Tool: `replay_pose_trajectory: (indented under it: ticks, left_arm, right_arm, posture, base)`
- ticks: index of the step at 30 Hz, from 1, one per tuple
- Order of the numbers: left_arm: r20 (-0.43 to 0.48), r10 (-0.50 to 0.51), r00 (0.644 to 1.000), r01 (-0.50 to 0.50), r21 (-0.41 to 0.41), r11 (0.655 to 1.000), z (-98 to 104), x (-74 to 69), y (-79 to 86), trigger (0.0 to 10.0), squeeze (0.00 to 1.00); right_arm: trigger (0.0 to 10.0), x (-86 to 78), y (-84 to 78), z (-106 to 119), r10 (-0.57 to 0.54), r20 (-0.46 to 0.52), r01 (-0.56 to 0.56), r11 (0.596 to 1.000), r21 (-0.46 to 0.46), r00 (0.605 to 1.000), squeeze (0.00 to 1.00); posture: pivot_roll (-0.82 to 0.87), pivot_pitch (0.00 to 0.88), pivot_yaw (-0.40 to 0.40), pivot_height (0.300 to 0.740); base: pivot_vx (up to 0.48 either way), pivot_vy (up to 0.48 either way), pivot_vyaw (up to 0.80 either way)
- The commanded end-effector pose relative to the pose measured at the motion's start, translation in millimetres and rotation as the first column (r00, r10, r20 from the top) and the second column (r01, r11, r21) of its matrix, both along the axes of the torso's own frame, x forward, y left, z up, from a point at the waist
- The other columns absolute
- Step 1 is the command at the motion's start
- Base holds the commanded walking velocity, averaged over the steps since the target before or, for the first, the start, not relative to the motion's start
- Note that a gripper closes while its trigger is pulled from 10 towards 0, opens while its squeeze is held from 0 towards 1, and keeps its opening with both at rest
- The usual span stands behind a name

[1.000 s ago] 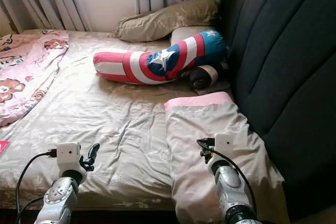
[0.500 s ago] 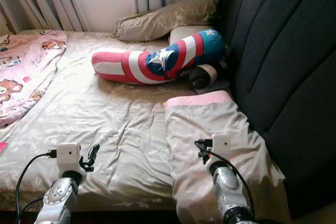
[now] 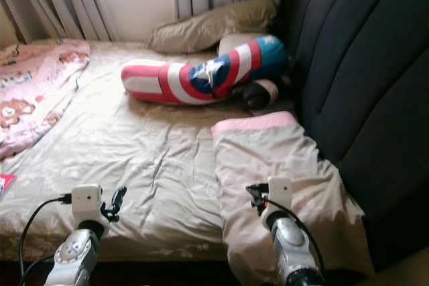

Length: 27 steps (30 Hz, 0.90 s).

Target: Clean up the room

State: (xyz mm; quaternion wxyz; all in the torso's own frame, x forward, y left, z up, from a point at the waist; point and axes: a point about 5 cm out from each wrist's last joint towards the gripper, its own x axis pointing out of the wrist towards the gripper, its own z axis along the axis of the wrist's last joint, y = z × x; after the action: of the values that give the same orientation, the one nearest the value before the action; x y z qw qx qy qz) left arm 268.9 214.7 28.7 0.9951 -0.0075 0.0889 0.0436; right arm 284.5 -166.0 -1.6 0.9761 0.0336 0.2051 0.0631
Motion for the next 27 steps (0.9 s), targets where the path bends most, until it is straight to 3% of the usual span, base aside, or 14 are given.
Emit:
replay_pose_trajectory:
  ticks: [1, 6, 9, 16, 17, 25, 27]
  left_arm:
    - [-0.01, 0.003, 1.0, -0.002, 0.002, 1.0, -0.2, -1.3, 1.2, 10.0, 0.0]
    - [-0.013, 0.002, 1.0, -0.002, 0.006, 1.0, -0.3, -2.6, 2.3, 10.0, 0.0]
    - [-0.019, -0.001, 1.0, 0.001, 0.011, 1.0, -1.1, -4.1, 3.0, 10.0, 0.0]
    - [-0.021, 0.004, 1.0, -0.003, 0.014, 1.0, -0.2, -4.6, 6.1, 10.0, 0.0]
    - [-0.022, 0.005, 1.0, -0.005, 0.016, 1.0, 0.0, -4.1, 6.6, 10.0, 0.0]
    - [-0.026, 0.0, 1.0, 0.0, 0.015, 1.0, 0.4, -2.6, 6.2, 10.0, 0.0]
    - [-0.026, 0.0, 1.0, 0.0, 0.014, 1.0, 0.6, -2.0, 5.9, 10.0, 0.0]
  right_arm:
    - [10.0, -2.5, 0.4, -3.5, 0.02, -0.027, -0.02, 1.0, -0.008, 0.999, 0.0]
    - [10.0, -4.1, -0.5, -7.6, 0.039, -0.072, -0.042, 0.998, -0.043, 0.997, 0.0]
    - [10.0, -6.4, -3.9, -13.0, 0.122, -0.157, -0.148, 0.975, -0.165, 0.98, 0.0]
    - [10.0, -12.4, -14.1, -20.4, 0.178, -0.286, -0.256, 0.93, -0.265, 0.942, 0.0]
    - [10.0, -14.2, -17.7, -22.1, 0.201, -0.334, -0.298, 0.914, -0.274, 0.921, 0.0]
    - [10.0, -16.2, -21.8, -23.8, 0.243, -0.414, -0.372, 0.889, -0.267, 0.877, 0.0]
    - [10.0, -20.1, -22.5, -26.3, 0.276, -0.456, -0.422, 0.869, -0.257, 0.846, 0.0]
  posture:
    - [0.08, 0.0, -0.033, 0.659]
    - [0.07, 0.0, -0.028, 0.659]
    - [0.07, 0.0, -0.025, 0.659]
    - [0.07, 0.0, -0.022, 0.659]
    - [0.07, 0.0, -0.02, 0.659]
    - [0.07, 0.0, -0.022, 0.659]
    - [0.07, 0.0, -0.023, 0.659]
  base:
    - [0.0, 0.0, 0.0]
    - [0.0, 0.0, 0.0]
    - [0.0, 0.0, 0.0]
    - [0.0, 0.0, 0.0]
    - [0.0, 0.0, 0.0]
    - [0.0, 0.0, 0.0]
    - [0.0, 0.0, 0.0]
